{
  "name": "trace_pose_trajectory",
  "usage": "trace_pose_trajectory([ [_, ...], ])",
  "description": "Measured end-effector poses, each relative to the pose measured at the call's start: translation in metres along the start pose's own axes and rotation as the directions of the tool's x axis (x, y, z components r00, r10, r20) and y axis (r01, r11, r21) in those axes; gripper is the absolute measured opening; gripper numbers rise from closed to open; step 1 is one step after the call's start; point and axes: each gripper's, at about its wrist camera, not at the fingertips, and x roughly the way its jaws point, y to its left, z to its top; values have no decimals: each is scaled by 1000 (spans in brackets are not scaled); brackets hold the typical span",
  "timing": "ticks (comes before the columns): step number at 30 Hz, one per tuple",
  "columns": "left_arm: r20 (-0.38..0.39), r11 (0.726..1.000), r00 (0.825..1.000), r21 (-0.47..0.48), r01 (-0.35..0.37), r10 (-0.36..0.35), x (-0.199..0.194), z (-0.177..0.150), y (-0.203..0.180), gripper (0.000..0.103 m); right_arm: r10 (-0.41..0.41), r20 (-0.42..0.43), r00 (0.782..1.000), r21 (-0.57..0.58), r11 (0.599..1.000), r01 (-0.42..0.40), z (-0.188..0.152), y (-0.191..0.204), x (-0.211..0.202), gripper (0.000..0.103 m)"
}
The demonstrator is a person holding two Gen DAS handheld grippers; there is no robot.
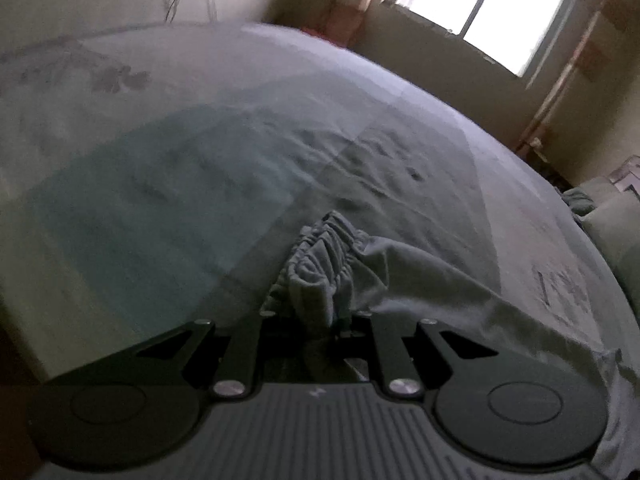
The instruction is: Fold clothes
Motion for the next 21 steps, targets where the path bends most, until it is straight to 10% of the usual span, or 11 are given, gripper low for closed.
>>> trace_pose_trajectory([
  [12, 71, 993, 992, 40, -111, 108, -39, 29, 3, 31, 3, 14, 1000, 9, 1000, -3, 11, -18, 3, 103],
  [16, 30, 982, 999, 189, 18, -24, -44, 35, -46, 41, 1, 42, 999, 50, 999, -3, 36, -47, 16, 103],
  [21, -143, 892, 969, 380, 244, -204, -6, 6, -134, 45, -53, -46, 998, 240, 969, 63, 67, -97, 75, 103],
])
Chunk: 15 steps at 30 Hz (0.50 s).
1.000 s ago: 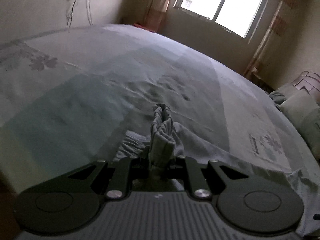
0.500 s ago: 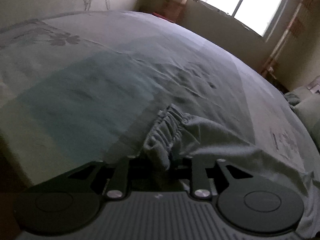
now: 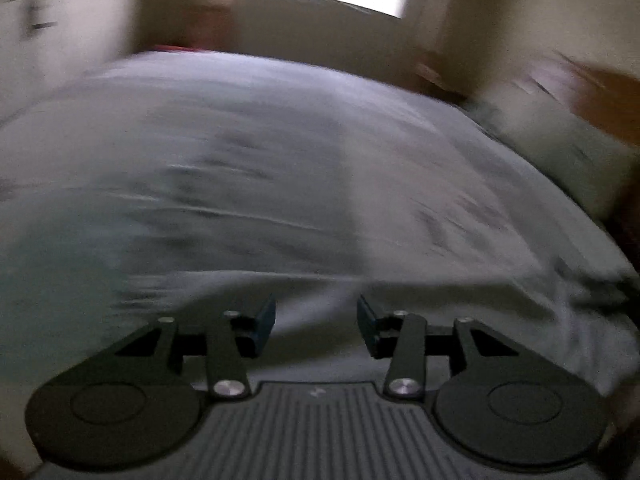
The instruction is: Fold clothes
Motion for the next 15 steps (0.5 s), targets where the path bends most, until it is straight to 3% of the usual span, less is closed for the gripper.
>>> trace_pose_trajectory([
  [3, -67, 992, 993, 76, 102, -97, 41, -3, -37, 45, -19, -76, 997, 73, 997, 25, 6, -10, 42, 103],
  [6, -103, 985, 987, 115, 131, -120, 69, -8, -52, 46, -72, -22, 997, 0, 997, 72, 7, 0, 62, 103],
  [8, -117, 990, 990, 111, 87, -74, 83, -9, -47, 45, -76, 4, 997, 4, 997, 76, 16, 1, 73, 103],
  [10, -78, 992, 996, 117, 42, -33, 88, -8, -36, 45, -79, 23, 997, 12, 997, 79, 27, -2, 82, 103],
  [15, -45, 994, 998, 101, -48, 53, 81, 0, -24, 45, -77, 30, 997, 46, 996, 75, 45, -11, 84, 103],
])
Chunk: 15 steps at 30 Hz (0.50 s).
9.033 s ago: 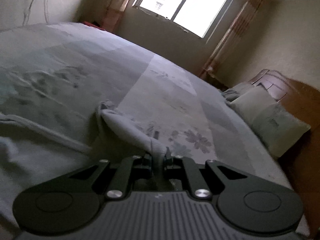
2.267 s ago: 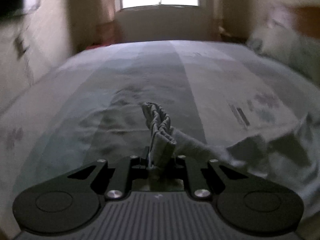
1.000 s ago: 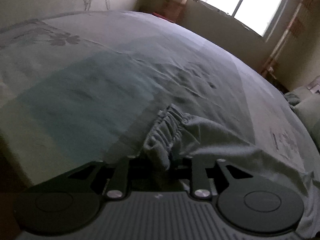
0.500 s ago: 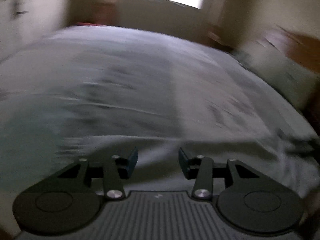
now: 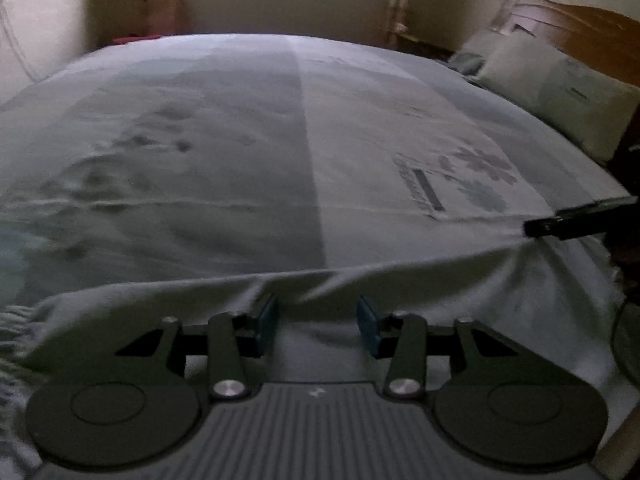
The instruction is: Fold clothes
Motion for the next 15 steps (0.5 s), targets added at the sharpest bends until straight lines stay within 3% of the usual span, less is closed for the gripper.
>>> trace_pose_trajectory([
  [3, -6, 999, 1000, 43, -13, 13, -6, -9, 1, 49, 82, 21, 996, 46, 995, -83, -5, 3, -31, 103],
  [6, -18, 996, 1000, 86, -21, 22, -9, -19, 2, 51, 139, -12, 990, 12, 990, -139, -21, 18, -40, 103],
  [8, -11, 995, 999, 87, -48, 49, -10, -21, 6, 51, 132, -56, 990, -33, 990, -134, -27, 32, -26, 103],
  [12, 6, 984, 987, 75, -161, 161, -8, -17, 20, 61, 66, -19, 998, -99, 993, -68, -12, 49, -1, 103],
  [14, -17, 989, 989, 27, -147, 147, -14, -12, 26, 55, 70, -51, 996, -76, 994, -74, 2, 46, 1, 103],
  [15, -5, 988, 990, 49, -143, 144, -21, -12, 21, 55, 77, -52, 996, -73, 994, -81, 4, 44, -7, 103],
])
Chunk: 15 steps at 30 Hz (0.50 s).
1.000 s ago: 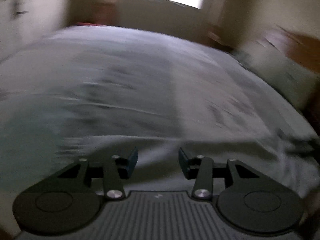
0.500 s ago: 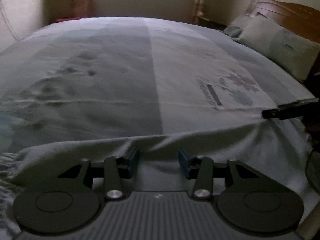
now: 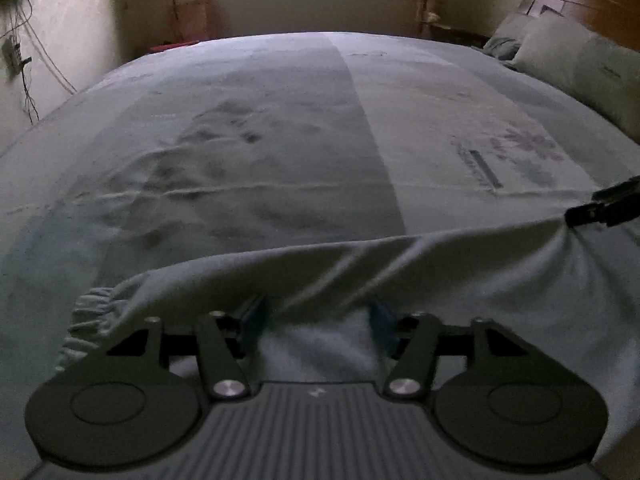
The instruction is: Fold clothes
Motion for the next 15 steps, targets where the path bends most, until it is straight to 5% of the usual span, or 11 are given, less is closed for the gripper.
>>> trace_pose_trajectory([
  [4, 52, 987, 995, 142, 79, -87, -33, -15, -26, 65, 71, 66, 995, -47, 997, -68, -20, 4, -61, 103],
  [8, 17, 976, 998, 212, 54, -59, -31, -37, -45, 65, 91, 67, 994, -80, 993, -86, -74, 3, -104, 103],
  [15, 5, 994, 998, 87, -63, 63, -26, -49, -20, 75, 41, 2, 999, -75, 996, -41, -173, -7, -130, 103],
])
